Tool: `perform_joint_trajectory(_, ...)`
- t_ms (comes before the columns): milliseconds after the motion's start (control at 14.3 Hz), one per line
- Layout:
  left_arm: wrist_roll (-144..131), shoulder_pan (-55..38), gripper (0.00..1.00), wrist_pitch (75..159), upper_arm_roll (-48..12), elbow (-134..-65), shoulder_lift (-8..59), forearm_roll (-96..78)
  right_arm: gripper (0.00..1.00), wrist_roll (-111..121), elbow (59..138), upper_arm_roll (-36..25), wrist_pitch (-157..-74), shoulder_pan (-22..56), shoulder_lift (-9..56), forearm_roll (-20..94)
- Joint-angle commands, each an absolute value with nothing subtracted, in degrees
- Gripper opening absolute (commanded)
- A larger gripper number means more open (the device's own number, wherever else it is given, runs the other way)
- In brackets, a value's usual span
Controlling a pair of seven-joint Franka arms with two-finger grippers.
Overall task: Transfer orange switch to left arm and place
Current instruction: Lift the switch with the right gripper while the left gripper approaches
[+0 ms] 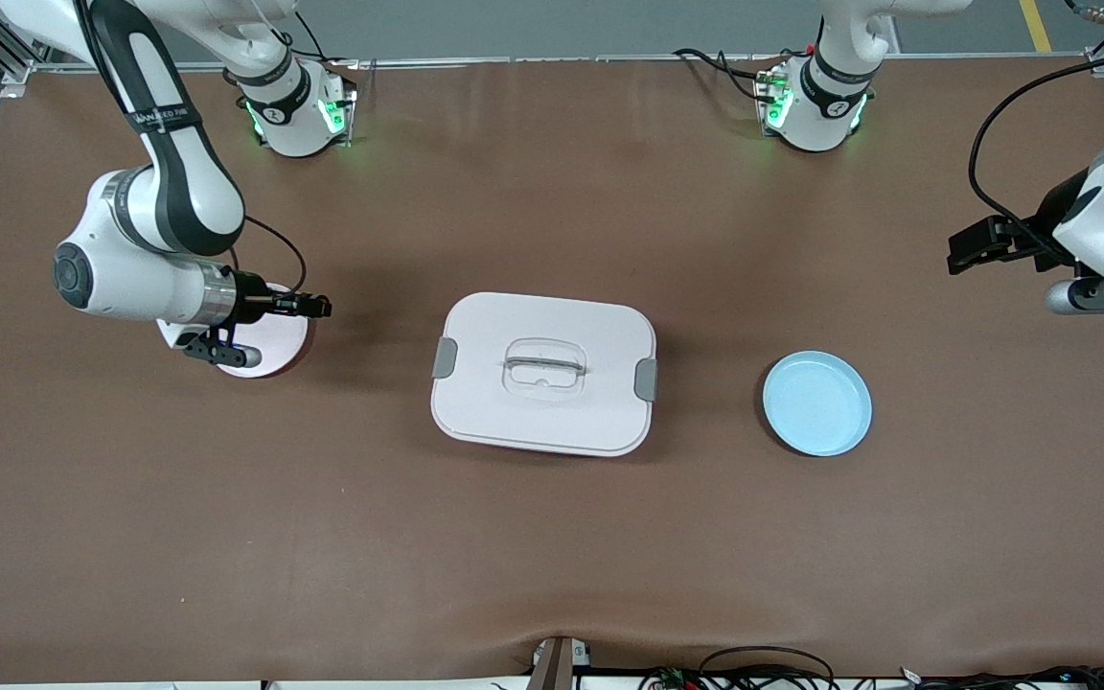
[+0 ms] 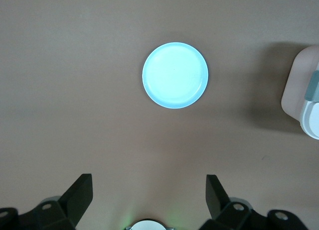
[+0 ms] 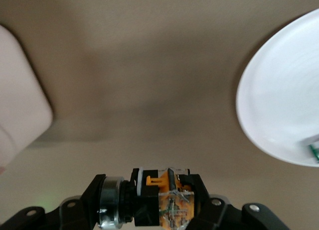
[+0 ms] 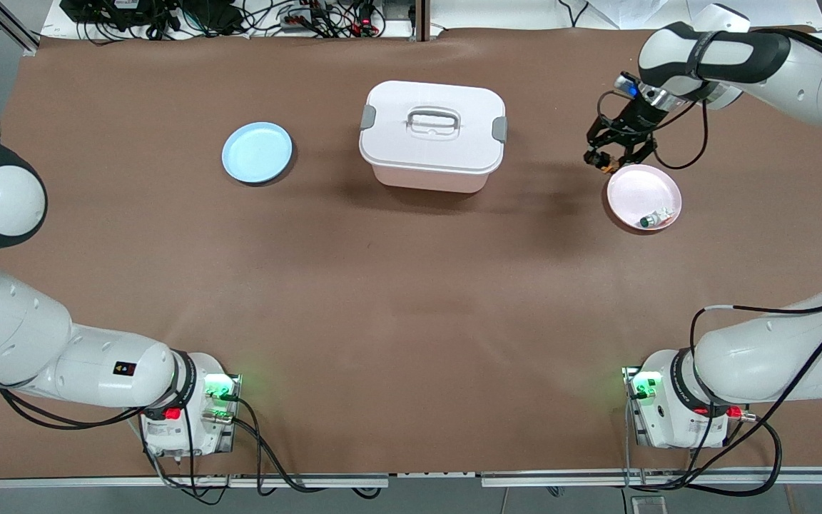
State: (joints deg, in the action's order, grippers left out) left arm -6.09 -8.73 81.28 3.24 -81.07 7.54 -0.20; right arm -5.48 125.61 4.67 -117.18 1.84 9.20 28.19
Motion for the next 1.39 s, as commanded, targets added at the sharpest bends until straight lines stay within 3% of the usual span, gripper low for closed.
perform_joint_trajectory(0,-5.1,-8.53,1.0,80.77,3.34,-80.33,8.0,-1.58,0.23,-8.95,124.9,4.57,-114.53,2.98,8.44,34.43)
perform_joint_trajectory(488,-4.49,-8.53,1.0,80.68,3.43,-80.07,7.47,-10.37,0.23,-19.66,120.42,4.57,-110.22,6.75,8.7,44.12)
perform_joint_trajectory(767,-4.39,-8.88,1.0,80.51,3.25,-80.16,7.29,-18.88,0.23,-37.05,112.96,4.57,-108.28,12.91,8.61,44.12)
perform_joint_trajectory(1324,-5.1,-9.4,1.0,84.54,-2.55,-82.87,7.47,-31.09,0.23,-61.5,102.05,4.39,-112.05,25.12,9.66,44.03)
